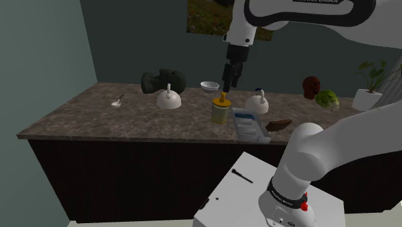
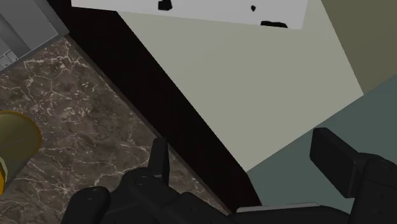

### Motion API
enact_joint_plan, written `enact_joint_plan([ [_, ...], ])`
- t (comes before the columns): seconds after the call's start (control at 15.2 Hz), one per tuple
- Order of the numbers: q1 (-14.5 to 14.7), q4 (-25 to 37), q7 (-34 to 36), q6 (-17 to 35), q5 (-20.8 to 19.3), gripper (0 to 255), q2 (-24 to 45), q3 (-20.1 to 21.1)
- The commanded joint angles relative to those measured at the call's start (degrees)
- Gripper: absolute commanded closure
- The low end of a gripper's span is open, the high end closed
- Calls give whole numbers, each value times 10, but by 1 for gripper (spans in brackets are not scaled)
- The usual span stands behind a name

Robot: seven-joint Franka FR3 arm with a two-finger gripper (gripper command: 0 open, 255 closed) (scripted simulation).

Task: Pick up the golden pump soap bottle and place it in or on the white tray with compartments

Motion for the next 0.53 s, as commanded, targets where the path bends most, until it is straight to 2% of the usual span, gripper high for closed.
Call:
enact_joint_plan([
  [0.0, 0, 0, 0, 0, 0, 0, 0, 0],
  [0.46, -21, -14, -87, 86, -44, 0, 57, -76],
])
